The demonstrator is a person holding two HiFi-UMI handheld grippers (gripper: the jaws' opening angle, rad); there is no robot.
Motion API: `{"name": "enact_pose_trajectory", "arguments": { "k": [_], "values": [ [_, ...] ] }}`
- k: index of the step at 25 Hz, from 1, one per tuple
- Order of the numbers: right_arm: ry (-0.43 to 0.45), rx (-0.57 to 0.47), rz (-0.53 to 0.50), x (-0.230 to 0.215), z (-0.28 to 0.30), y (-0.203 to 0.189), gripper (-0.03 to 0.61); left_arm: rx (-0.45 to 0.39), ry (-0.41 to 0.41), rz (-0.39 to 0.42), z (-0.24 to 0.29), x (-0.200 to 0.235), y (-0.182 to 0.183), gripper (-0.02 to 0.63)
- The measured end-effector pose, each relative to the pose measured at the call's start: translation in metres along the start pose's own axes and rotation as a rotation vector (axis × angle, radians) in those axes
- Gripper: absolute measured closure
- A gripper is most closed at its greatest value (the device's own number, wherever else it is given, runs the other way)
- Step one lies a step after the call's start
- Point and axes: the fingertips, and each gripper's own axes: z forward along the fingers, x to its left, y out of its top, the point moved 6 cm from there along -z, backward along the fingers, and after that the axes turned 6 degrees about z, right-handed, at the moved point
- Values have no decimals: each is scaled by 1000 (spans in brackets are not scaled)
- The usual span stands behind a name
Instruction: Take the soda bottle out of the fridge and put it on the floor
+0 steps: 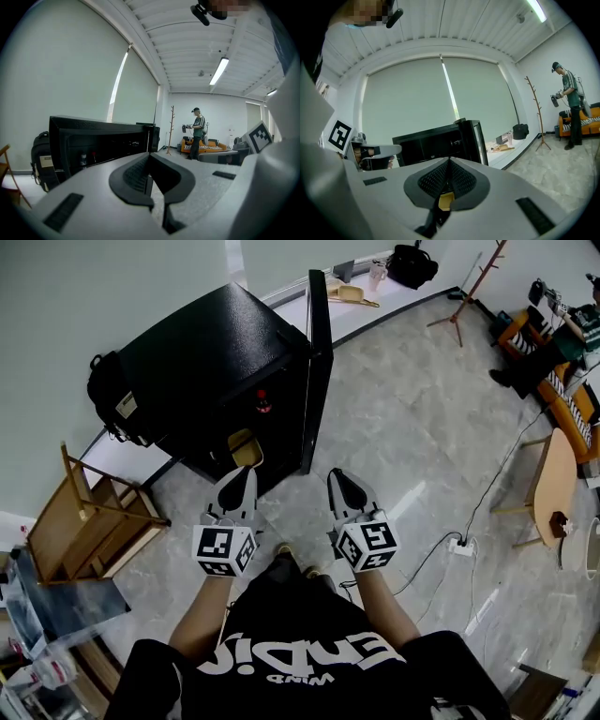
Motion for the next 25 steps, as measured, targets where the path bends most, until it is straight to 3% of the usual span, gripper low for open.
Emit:
{"name": "enact_pose_trajectory", "arguments": {
  "k": [15,25],
  "values": [
    [70,30,1,-10,15,-22,555,4,29,-7,14,-3,-22,606],
    [127,-21,-45,-23,65,-63,555,-47,62,-7,41,10,-75,606]
  ]
}}
